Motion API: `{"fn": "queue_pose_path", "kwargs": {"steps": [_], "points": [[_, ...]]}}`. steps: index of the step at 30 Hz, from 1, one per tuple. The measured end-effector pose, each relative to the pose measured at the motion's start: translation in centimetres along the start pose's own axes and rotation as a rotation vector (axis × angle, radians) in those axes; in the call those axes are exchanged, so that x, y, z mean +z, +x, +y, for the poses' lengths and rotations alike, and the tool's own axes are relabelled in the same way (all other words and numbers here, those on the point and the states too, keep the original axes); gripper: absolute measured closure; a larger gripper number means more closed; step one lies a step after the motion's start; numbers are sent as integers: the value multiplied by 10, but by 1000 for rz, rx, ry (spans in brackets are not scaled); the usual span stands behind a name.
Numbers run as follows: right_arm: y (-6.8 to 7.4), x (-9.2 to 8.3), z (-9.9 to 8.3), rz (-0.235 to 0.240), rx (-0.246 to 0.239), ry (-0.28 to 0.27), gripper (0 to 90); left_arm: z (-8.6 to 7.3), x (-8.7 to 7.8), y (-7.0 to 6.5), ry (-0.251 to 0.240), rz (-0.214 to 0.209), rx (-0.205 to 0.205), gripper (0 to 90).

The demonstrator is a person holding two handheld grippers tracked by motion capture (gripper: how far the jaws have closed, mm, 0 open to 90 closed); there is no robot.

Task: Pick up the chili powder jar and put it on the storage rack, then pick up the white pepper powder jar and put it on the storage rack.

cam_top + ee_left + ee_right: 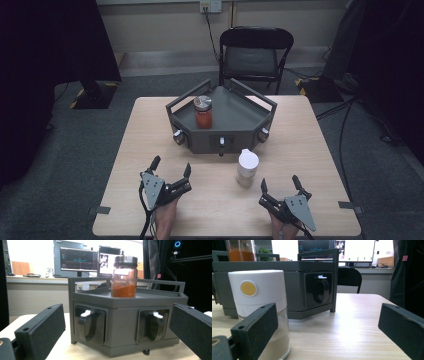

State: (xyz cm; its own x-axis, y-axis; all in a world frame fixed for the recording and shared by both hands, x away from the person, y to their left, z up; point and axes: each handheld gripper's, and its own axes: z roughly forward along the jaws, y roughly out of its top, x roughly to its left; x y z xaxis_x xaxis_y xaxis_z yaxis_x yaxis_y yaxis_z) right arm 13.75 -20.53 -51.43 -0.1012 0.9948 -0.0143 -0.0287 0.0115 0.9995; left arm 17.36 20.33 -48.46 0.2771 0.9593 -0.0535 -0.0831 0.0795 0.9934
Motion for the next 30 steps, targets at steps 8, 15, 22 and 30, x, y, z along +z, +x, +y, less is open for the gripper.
{"fn": "queue_pose_path", "kwargs": {"steps": [8,15,22,30], "points": [[1,0,0,-3,0,0,12,-24,-16,-3,20,27,-9,0],[1,0,0,-3,0,0,12,-38,-22,-2,19,49,-12,0],[1,0,0,-5,0,0,12,-39,-23,-2,22,57,2,0],[1,0,0,-4,0,-1,12,-32,-17,-12,76,89,49,0]]}}
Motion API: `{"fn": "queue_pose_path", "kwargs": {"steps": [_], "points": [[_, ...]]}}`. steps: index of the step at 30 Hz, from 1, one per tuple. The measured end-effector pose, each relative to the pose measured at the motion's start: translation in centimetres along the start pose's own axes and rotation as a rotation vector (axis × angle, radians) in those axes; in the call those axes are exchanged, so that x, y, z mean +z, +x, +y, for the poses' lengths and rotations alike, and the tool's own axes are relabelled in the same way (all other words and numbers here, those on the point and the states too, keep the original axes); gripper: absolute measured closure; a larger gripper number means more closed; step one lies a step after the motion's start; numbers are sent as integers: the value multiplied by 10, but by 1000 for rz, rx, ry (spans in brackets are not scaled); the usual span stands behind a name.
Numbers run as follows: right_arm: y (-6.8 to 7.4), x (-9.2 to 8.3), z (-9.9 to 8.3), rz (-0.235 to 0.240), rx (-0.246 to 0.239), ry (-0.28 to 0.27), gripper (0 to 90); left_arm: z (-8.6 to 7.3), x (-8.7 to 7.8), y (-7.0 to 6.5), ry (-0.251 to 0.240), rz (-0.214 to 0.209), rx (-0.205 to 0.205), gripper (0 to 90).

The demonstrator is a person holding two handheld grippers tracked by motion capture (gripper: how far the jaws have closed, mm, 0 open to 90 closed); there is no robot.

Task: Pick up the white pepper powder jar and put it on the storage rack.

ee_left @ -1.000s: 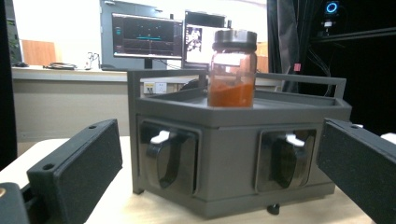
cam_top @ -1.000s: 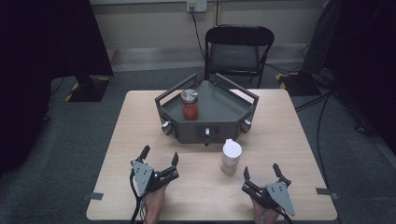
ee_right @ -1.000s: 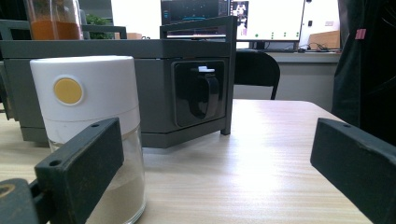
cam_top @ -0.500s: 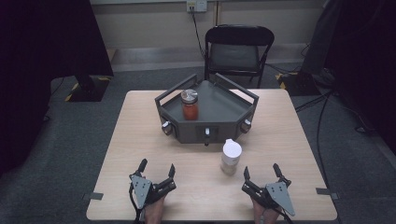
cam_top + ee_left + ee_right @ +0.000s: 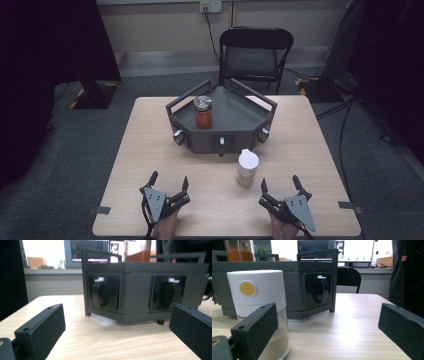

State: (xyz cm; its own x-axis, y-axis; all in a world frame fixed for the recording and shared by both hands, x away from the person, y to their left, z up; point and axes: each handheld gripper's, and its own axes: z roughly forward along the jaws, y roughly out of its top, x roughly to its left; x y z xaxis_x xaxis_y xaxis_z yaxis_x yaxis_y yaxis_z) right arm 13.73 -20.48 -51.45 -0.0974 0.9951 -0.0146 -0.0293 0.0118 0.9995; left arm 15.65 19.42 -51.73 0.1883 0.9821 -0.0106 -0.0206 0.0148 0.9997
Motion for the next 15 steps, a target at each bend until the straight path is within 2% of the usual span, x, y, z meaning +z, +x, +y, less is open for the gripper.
{"fn": "queue_pose_path", "kwargs": {"steps": [11,15], "points": [[0,0,0,0,4,1,12,0,0,0,2,-1,3,0],[-6,1,3,16,33,13,0,0,0,-1,2,2,4,0]]}}
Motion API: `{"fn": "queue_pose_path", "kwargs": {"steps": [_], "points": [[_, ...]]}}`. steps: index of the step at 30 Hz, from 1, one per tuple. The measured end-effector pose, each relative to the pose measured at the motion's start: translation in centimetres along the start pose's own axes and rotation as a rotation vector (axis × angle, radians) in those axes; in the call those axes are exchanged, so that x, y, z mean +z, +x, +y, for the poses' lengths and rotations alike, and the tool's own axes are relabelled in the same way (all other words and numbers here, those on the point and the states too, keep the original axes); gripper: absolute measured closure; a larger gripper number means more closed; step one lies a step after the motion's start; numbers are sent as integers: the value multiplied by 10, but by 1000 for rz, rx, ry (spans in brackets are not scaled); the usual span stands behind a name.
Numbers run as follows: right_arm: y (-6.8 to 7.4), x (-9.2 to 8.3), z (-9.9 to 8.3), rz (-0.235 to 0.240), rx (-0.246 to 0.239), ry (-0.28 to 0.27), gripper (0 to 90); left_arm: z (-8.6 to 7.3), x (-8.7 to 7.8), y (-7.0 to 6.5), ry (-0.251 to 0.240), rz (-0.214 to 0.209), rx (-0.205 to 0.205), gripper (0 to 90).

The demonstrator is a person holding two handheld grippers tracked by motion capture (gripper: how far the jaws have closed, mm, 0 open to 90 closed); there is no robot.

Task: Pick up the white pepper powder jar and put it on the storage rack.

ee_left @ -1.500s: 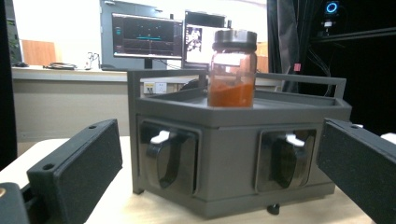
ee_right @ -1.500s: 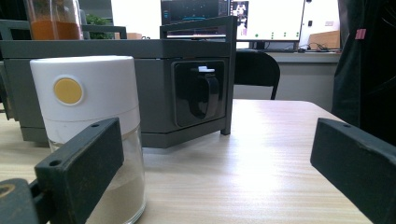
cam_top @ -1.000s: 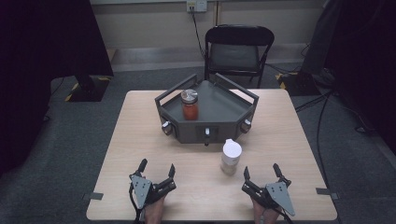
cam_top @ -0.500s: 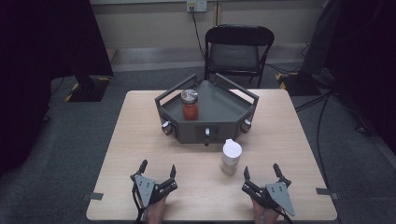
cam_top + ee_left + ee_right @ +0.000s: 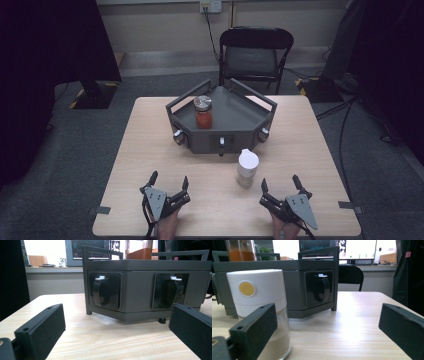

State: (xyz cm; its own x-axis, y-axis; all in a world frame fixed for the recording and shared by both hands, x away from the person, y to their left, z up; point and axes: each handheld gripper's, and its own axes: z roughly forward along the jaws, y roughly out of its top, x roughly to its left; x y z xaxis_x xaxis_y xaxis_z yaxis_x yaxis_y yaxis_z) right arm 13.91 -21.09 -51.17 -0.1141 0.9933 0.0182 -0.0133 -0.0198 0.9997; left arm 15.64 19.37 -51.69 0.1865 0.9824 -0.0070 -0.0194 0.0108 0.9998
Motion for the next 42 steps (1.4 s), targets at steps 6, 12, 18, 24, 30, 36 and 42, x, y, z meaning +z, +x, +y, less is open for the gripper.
{"fn": "queue_pose_path", "kwargs": {"steps": [6,12,18,24,30,36,42], "points": [[1,-2,5,4,-2,-8,0,0,0,-2,0,10,1,1],[3,-6,12,39,6,-25,2,0,0,-3,0,18,0,2],[8,-3,24,70,9,-39,1,0,0,-3,0,19,0,0],[16,4,35,100,-1,-48,1,0,0,-3,0,19,0,0],[23,14,42,135,-17,-48,3,0,0,-3,0,19,0,0],[29,23,43,159,-24,-37,11,0,0,-3,0,19,1,0],[36,35,44,170,-53,-2,24,0,0,-3,0,19,0,0]]}}
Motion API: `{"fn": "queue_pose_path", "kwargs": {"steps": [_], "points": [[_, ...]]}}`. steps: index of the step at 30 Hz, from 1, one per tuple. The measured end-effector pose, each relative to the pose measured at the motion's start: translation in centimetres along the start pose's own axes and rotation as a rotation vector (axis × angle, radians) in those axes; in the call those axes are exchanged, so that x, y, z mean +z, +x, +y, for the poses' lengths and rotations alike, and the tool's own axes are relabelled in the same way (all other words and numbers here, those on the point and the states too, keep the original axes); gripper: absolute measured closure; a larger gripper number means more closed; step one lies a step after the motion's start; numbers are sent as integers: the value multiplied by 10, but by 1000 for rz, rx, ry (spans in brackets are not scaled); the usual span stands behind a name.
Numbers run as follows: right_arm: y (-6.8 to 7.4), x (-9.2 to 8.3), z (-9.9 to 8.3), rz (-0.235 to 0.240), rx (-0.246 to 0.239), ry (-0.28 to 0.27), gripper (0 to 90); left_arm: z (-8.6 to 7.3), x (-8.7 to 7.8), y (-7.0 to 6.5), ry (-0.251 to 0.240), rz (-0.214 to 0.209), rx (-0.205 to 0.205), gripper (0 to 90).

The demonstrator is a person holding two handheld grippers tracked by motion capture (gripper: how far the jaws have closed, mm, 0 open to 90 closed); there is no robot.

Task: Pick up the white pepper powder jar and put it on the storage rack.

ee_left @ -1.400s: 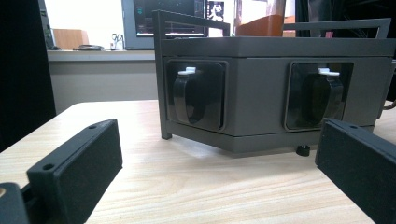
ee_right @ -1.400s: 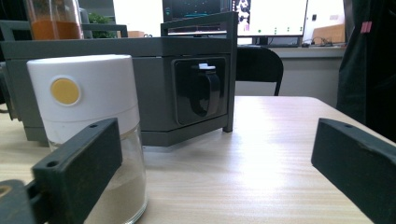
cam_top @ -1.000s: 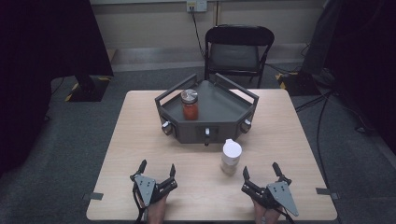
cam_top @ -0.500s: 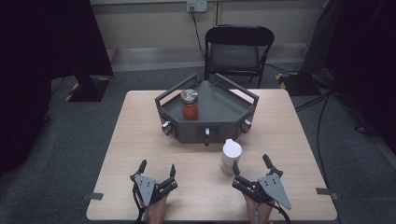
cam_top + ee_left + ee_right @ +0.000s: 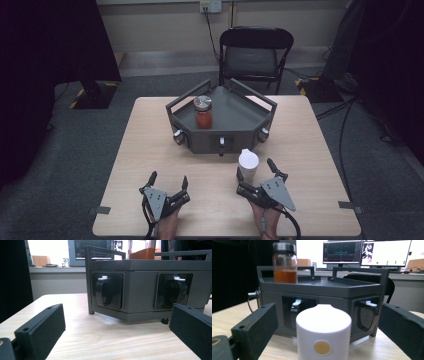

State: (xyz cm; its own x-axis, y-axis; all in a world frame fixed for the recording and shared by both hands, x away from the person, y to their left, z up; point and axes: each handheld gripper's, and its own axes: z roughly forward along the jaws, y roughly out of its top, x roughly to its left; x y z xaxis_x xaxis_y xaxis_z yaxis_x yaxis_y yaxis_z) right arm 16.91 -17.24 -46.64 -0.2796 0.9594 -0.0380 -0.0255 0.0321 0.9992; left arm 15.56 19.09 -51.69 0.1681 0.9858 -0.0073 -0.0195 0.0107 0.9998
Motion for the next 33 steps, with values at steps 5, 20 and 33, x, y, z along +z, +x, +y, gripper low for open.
{"fn": "queue_pose_path", "kwargs": {"steps": [5,20,33], "points": [[0,9,1,5,-4,21,68,0,0,0,0,0,0,0],[1,23,-9,7,27,77,234,0,0,0,0,0,0,0],[3,22,-14,-4,17,67,300,0,0,0,0,0,0,0]]}}
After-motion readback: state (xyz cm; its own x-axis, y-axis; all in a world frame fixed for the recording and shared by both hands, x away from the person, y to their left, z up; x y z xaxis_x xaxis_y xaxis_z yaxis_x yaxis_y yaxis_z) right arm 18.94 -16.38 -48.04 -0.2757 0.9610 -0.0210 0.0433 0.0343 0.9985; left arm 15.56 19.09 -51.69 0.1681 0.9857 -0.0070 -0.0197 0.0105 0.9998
